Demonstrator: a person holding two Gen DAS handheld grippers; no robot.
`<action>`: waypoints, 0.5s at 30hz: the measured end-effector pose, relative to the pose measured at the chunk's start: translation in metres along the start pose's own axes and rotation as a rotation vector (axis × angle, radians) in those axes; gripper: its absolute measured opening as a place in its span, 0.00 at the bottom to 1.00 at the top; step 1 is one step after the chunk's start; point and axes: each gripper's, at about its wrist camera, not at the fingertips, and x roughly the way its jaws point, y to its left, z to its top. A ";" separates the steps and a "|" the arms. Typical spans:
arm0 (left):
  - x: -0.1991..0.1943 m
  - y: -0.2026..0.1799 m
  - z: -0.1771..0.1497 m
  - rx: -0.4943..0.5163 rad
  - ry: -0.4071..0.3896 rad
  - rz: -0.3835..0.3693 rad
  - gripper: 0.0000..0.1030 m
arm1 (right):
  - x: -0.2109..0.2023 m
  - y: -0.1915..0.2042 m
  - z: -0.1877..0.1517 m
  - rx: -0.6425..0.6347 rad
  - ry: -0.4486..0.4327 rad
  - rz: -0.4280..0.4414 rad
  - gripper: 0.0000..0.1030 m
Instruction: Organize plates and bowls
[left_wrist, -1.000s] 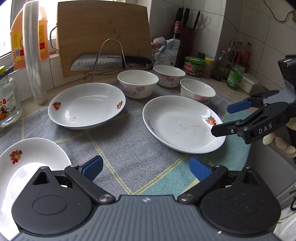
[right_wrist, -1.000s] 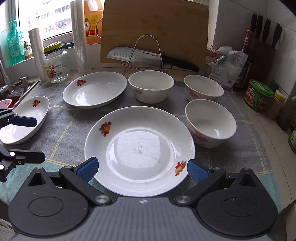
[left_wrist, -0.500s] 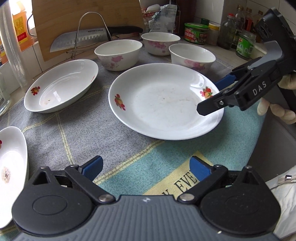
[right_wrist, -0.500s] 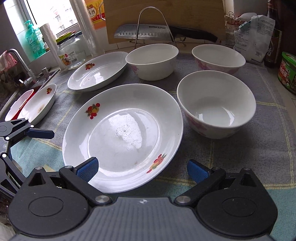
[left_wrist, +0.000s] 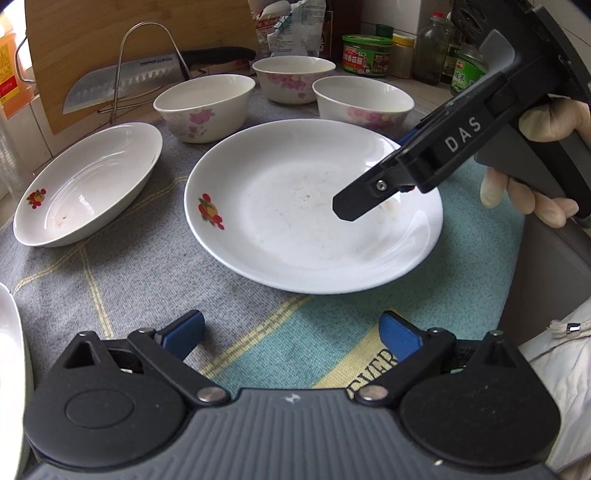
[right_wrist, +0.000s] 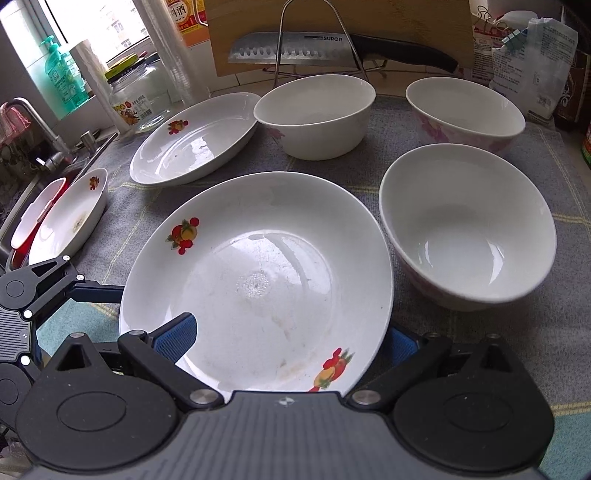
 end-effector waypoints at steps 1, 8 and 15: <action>0.001 0.002 0.001 0.014 -0.002 -0.010 0.97 | 0.001 0.000 0.001 0.008 0.004 -0.003 1.00; 0.010 0.015 0.009 0.117 -0.022 -0.091 0.99 | 0.001 0.000 0.003 0.046 0.016 -0.021 1.00; 0.018 0.024 0.017 0.209 -0.037 -0.163 0.99 | 0.007 0.013 0.003 0.014 0.024 -0.095 1.00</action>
